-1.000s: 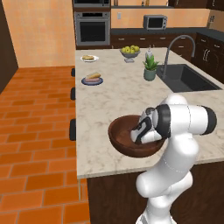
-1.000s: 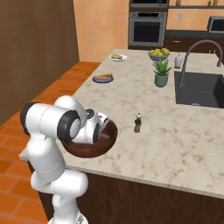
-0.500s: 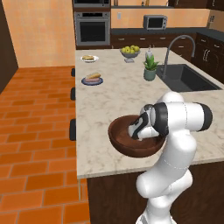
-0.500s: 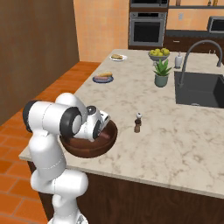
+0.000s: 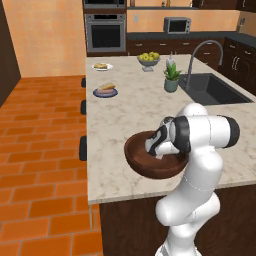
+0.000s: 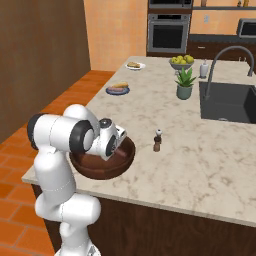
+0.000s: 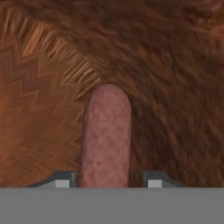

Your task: Place one bun and one sausage from the bowl on each plate.

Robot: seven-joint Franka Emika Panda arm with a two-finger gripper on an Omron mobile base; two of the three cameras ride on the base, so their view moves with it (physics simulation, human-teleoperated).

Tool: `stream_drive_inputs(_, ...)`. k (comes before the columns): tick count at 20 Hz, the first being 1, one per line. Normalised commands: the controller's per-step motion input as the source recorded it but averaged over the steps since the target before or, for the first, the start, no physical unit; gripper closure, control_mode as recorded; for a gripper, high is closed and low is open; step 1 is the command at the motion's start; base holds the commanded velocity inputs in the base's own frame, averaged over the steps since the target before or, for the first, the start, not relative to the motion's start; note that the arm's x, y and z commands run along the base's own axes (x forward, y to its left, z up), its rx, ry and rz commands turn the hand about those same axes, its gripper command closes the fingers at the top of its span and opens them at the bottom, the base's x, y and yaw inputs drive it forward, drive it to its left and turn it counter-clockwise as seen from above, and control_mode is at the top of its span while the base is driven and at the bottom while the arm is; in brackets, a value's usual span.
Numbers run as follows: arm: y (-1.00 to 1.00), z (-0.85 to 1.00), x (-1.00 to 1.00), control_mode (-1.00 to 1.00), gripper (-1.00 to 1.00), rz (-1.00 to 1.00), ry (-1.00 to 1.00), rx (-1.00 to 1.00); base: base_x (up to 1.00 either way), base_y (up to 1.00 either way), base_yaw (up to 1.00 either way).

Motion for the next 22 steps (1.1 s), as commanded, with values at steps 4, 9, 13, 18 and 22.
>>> stream_drive_inputs(4, 0.0, -0.01, 0.0, -1.0, 1.0, 0.0, 0.05, 0.0, 0.0, 0.0, 0.0)
stream_drive_inputs(9, 0.0, 0.04, 0.0, -1.0, 1.0, 0.0, 0.08, 0.0, 0.0, 0.0, 0.0)
stream_drive_inputs(13, 0.0, 0.49, -0.02, -1.0, 1.0, 0.0, 0.1, 0.0, 0.0, 0.0, 0.0)
stream_drive_inputs(18, 0.0, 0.48, 0.0, -1.0, 1.0, 0.0, 0.14, 0.0, 0.0, 0.0, 0.0)
stream_drive_inputs(22, 0.03, 0.63, -0.23, -1.0, 1.0, 0.0, 0.07, 0.0, 0.0, 0.0, 0.0)
